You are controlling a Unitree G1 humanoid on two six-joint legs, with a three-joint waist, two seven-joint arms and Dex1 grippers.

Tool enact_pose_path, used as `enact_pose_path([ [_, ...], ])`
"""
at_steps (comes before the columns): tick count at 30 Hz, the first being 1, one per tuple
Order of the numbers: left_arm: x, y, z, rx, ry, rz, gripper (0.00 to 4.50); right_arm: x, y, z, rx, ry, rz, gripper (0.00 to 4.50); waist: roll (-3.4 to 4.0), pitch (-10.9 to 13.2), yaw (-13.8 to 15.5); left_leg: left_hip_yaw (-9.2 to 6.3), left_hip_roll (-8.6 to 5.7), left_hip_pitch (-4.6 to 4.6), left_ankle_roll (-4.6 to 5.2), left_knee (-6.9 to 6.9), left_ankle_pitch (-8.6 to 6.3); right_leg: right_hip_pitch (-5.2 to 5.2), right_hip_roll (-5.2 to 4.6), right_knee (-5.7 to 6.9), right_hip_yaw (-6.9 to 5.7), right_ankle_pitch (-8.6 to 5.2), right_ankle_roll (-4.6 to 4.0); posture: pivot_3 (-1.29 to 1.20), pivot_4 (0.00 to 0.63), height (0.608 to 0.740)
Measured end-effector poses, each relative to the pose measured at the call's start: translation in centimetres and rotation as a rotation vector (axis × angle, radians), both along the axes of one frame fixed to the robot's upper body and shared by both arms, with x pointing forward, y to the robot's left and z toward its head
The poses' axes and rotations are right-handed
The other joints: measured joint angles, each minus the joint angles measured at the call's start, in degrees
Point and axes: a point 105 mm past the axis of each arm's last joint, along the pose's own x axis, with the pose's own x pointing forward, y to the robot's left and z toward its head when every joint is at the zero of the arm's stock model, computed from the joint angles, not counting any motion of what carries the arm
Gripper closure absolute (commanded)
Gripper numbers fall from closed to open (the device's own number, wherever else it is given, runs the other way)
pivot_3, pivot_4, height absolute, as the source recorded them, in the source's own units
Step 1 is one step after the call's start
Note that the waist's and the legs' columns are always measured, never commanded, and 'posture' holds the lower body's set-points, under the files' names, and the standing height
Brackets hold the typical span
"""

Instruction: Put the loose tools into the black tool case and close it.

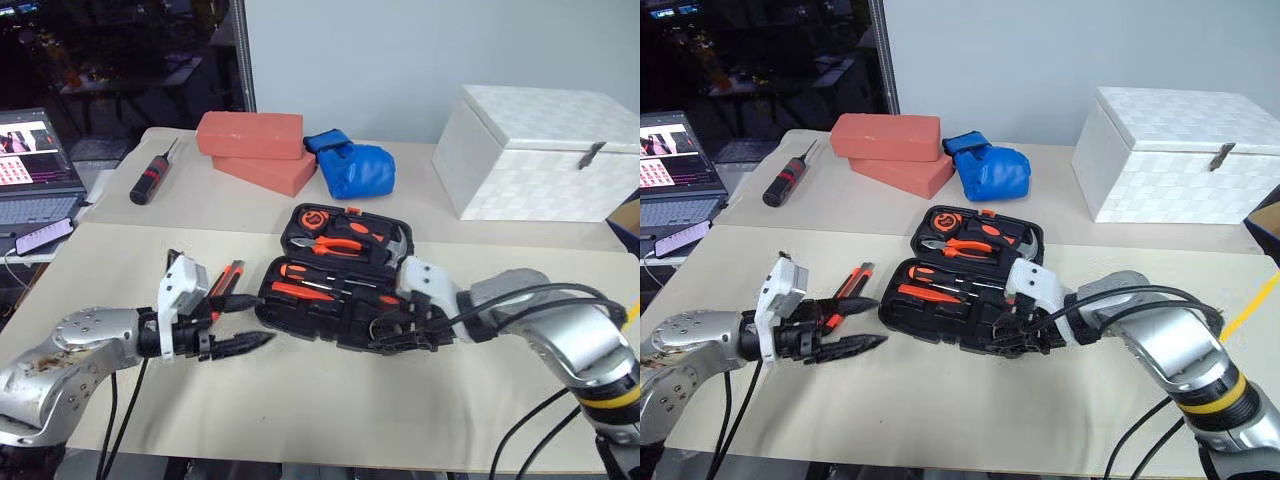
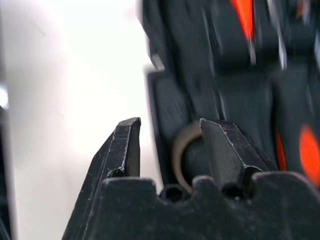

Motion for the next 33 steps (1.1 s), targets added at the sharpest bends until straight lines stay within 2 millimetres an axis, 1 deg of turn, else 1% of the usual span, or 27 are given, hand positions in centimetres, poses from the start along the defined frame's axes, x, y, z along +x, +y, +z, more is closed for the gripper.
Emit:
enact_pose_path([
  [1,1.0,0.4,-0.2,-0.003,0.0,0.072,0.9,-0.2,-0.1,0.7,0.06,-0.022,0.002,2.18,-0.05,0.0,0.0,0.0,0.0,0.0,0.0,0.01,0.0,0.0,0.0,-0.01,0.0,-0.03,-0.08,0.0,0.15,0.74],
  [2,2.4,1.3,-0.1,-0.023,-0.017,0.197,0.9,-0.5,0.1,1.6,0.164,-0.058,0.016,2.18,-0.09,0.0,0.4,-0.06,0.0,0.06,0.0,0.05,0.0,0.11,0.01,0.05,-0.03,0.03,0.06,0.0,0.15,0.74],
  [4,4.2,3.1,-0.6,-0.011,0.003,0.362,0.9,-1.4,0.5,2.9,0.285,-0.101,0.057,2.18,-0.11,0.0,0.6,-0.06,0.0,0.04,0.0,0.04,0.01,0.09,0.04,0.04,-0.02,0.09,0.1,0.0,0.15,0.74],
  [6,5.5,4.5,-0.8,0.011,0.013,0.498,0.9,-2.0,0.1,4.1,0.372,-0.151,0.062,2.18,-0.12,0.0,0.9,-0.07,-0.01,0.04,0.0,0.08,0.01,0.11,0.04,0.06,-0.02,0.11,0.14,0.0,0.15,0.74],
  [8,6.0,5.5,-1.5,0.053,0.027,0.581,0.9,-2.3,-0.7,4.8,0.405,-0.183,0.04,2.18,-0.12,0.0,1.0,-0.03,-0.02,0.08,-0.01,0.08,0.01,0.13,0.01,0.05,-0.01,0.11,0.12,0.0,0.15,0.74],
  [11,6.6,5.1,-2.8,0.078,0.066,0.64,0.9,-3.2,-2.3,4.6,0.397,-0.223,-0.006,2.18,-0.12,0.0,1.5,-0.04,-0.03,0.01,-0.02,0.07,0.0,0.11,-0.01,0.02,-0.02,0.08,0.12,0.0,0.15,0.74],
  [13,6.9,5.3,-3.9,0.112,0.098,0.679,0.9,-4.1,-2.6,4.5,0.385,-0.237,-0.01,2.18,-0.13,0.0,1.5,-0.04,-0.03,0.02,-0.02,0.06,0.0,0.1,0.0,0.04,-0.02,0.09,0.13,0.0,0.15,0.74],
  [15,7.2,5.9,-5.5,0.157,0.141,0.736,0.9,-4.9,-2.8,4.9,0.394,-0.266,-0.011,2.18,-0.12,0.0,1.2,-0.03,-0.02,0.07,-0.02,0.05,0.0,0.09,0.01,0.07,-0.02,0.1,0.1,0.0,0.15,0.74],
  [16,7.3,5.9,-5.9,0.165,0.144,0.752,1.16,-5.0,-3.2,5.2,0.4,-0.28,-0.034,2.13,-0.14,0.0,1.2,-0.03,-0.02,0.11,-0.02,0.05,0.0,0.12,0.01,0.1,-0.02,0.1,0.09,0.0,0.15,0.74],
  [17,7.4,5.9,-6.1,0.183,0.139,0.756,1.42,-5.0,-3.5,5.5,0.398,-0.303,-0.055,2.11,-0.12,-0.1,1.2,-0.02,-0.03,0.22,-0.02,0.05,0.0,0.2,0.0,0.1,0.0,-0.01,-0.18,0.0,0.15,0.74],
  [18,7.4,5.9,-6.1,0.19,0.137,0.758,1.53,-5.1,-3.6,5.7,0.395,-0.314,-0.063,2.11,-0.09,-0.1,1.2,-0.01,-0.03,0.23,-0.02,0.05,0.0,0.21,-0.01,0.09,0.0,-0.03,-0.27,0.0,0.15,0.74],
  [19,7.5,6.1,-6.3,0.199,0.131,0.764,1.99,-5.2,-3.8,5.8,0.387,-0.331,-0.08,2.11,-0.07,-0.1,1.2,0.0,-0.03,0.32,-0.03,0.05,0.0,0.26,-0.01,0.09,0.01,-0.01,-0.36,0.0,0.15,0.74],
  [20,7.5,6.1,-6.3,0.206,0.125,0.766,2.35,-5.3,-4.0,5.8,0.385,-0.335,-0.093,2.11,-0.07,-0.1,1.2,-0.01,-0.03,0.39,-0.05,0.05,-0.01,0.32,-0.01,0.08,0.0,-0.01,-0.37,0.0,0.15,0.74],
  [21,7.4,6.2,-6.4,0.208,0.119,0.763,2.73,-5.6,-4.1,5.9,0.388,-0.337,-0.103,2.11,-0.07,-0.1,1.2,0.0,-0.03,0.5,-0.24,0.05,-0.13,0.42,-0.02,0.06,0.01,-0.01,-0.4,0.0,0.15,0.74],
  [22,7.4,6.2,-6.5,0.209,0.118,0.76,2.8,-5.7,-4.2,6.0,0.391,-0.34,-0.109,2.11,-0.07,-0.1,1.1,0.0,-0.03,0.59,-0.46,0.05,-0.26,0.51,-0.03,0.04,0.01,-0.01,-0.4,0.0,0.15,0.74],
  [24,7.3,6.0,-6.4,0.192,0.108,0.71,2.8,-5.8,-4.1,6.2,0.393,-0.358,-0.113,2.11,-0.07,-0.1,1.0,0.01,-0.03,0.67,-0.5,0.05,-0.29,0.58,-0.05,-0.06,0.01,0.0,-0.42,0.0,0.15,0.74],
  [26,7.0,5.0,-5.8,0.128,0.095,0.603,2.8,-6.0,-4.0,6.3,0.396,-0.378,-0.11,2.11,-0.13,-0.1,1.1,0.02,-0.03,0.59,-0.52,0.05,-0.29,0.53,-0.08,-0.11,-0.01,0.0,-0.43,0.0,0.15,0.74],
  [27,6.7,4.5,-5.1,0.102,0.08,0.526,2.8,-6.1,-3.9,6.2,0.397,-0.383,-0.109,2.11,-0.23,0.0,1.1,0.01,0.0,0.47,-0.52,0.05,-0.3,0.42,-0.08,-0.12,-0.04,0.01,-0.44,0.0,0.15,0.74],
  [28,6.2,4.0,-3.8,0.086,0.055,0.418,2.8,-6.2,-3.8,6.2,0.401,-0.388,-0.108,2.11,-0.27,0.0,1.1,0.02,0.02,0.38,-0.53,0.05,-0.29,0.32,-0.07,-0.13,-0.04,0.04,-0.49,0.0,0.15,0.74],
  [30,5.6,3.6,-1.4,0.102,0.001,0.257,2.8,-6.4,-3.9,6.4,0.41,-0.397,-0.11,2.11,-0.28,0.0,1.3,0.04,0.02,0.15,-0.52,0.05,-0.28,0.12,-0.08,-0.13,-0.05,0.04,-0.49,0.0,0.15,0.74],
  [31,5.5,3.0,0.6,0.125,-0.062,0.153,2.8,-6.5,-4.2,6.5,0.41,-0.403,-0.12,2.11,-0.23,0.0,1.6,0.06,-0.01,0.04,-0.49,0.05,-0.26,0.07,-0.13,-0.16,-0.06,0.03,-0.47,0.0,0.15,0.74],
  [32,5.3,1.7,2.1,0.163,-0.111,0.011,2.8,-6.7,-4.6,6.2,0.401,-0.395,-0.14,2.11,-0.23,0.0,2.2,0.06,-0.06,0.01,-0.32,0.05,-0.16,0.13,-0.14,-0.15,-0.06,-0.06,-0.35,0.0,0.15,0.74],
  [33,5.1,0.8,3.0,0.184,-0.146,-0.073,2.8,-6.7,-4.7,6.1,0.393,-0.391,-0.145,2.11,-0.22,0.0,2.5,0.08,-0.08,0.01,-0.28,0.05,-0.13,0.14,-0.15,-0.19,-0.06,-0.08,-0.33,0.0,0.15,0.74],
])
